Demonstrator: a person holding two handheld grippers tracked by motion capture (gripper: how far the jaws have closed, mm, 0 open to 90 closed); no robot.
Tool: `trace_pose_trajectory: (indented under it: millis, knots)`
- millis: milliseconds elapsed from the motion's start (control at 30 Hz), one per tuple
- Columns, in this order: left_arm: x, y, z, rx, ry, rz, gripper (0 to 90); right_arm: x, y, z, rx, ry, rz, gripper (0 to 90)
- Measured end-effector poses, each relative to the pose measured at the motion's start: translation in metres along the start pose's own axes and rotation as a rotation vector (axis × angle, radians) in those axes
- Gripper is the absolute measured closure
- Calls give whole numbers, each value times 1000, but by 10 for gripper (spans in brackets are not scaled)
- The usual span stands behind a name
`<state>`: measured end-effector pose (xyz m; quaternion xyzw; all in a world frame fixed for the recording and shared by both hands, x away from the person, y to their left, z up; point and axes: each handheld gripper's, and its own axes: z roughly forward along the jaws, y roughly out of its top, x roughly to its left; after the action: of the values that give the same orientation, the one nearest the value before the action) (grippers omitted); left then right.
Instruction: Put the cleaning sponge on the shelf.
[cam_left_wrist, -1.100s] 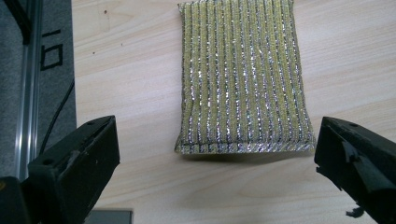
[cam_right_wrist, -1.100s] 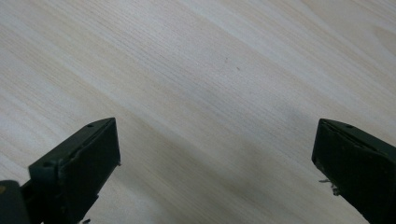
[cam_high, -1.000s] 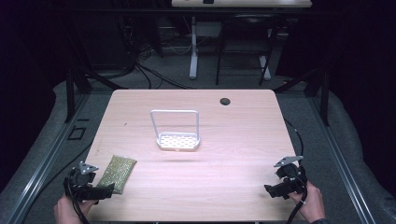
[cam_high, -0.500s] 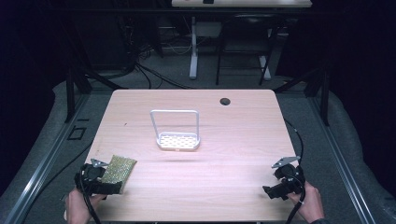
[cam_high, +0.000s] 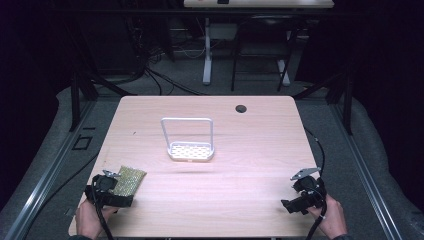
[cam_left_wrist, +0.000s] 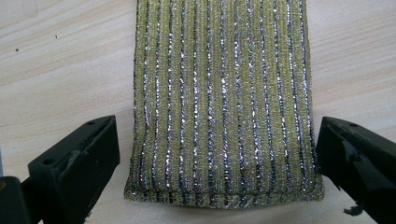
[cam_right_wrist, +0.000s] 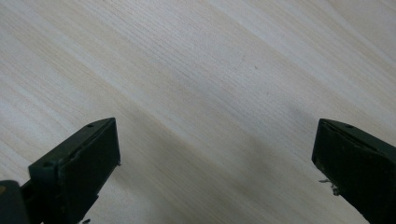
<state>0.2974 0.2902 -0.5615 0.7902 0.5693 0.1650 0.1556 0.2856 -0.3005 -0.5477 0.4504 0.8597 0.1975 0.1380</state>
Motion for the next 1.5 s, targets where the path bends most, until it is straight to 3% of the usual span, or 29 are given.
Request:
trace_pose_trajectory:
  millis: [400, 733, 1200, 1500]
  knots:
    - [3, -3, -1, -7, -14, -33, 111, 4, 0, -1, 9, -1, -22, 7]
    - [-3, -4, -6, -37, 10, 2, 280, 4, 1, 0, 18, -11, -27, 19]
    - [-5, -4, -17, -97, 12, 22, 288, 3, 0, 2, 31, -24, -30, 21]
    - [-14, -3, -25, -133, 7, 66, 287, 3, 0, 1, 35, -24, -33, 21]
